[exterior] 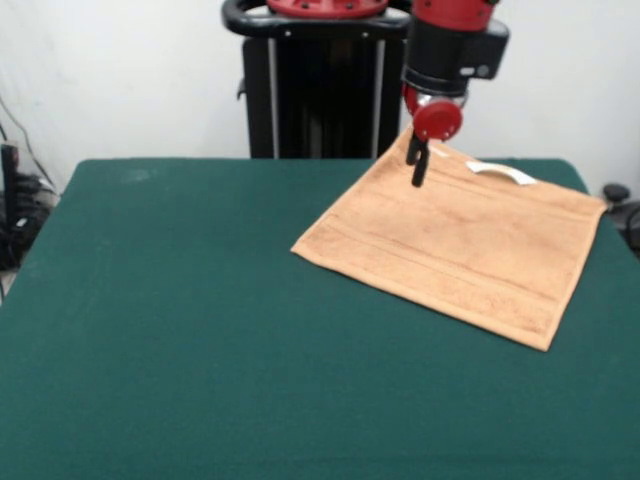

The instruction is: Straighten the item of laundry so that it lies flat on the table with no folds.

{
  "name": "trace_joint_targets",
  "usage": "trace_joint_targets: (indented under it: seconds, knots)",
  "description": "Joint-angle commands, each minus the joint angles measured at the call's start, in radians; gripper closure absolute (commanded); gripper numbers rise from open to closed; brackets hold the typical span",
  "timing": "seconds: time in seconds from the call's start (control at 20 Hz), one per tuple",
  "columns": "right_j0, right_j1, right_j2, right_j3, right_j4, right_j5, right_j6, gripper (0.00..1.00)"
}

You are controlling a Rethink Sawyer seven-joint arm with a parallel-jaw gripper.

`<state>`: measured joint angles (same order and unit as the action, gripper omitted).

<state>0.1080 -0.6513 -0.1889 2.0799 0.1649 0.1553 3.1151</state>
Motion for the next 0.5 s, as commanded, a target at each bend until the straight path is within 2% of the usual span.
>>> trace_joint_targets:
  seconds: [0.05,0.25,0.5]
  knots:
    - [0.025,0.077,0.005,-0.111,0.042,0.013,0.065,0.0]
    - [0.046,0.086,-0.029,-0.135,0.043,0.049,0.068,0.0]
    - [0.02,0.116,-0.039,-0.146,0.02,0.032,0.042,0.0]
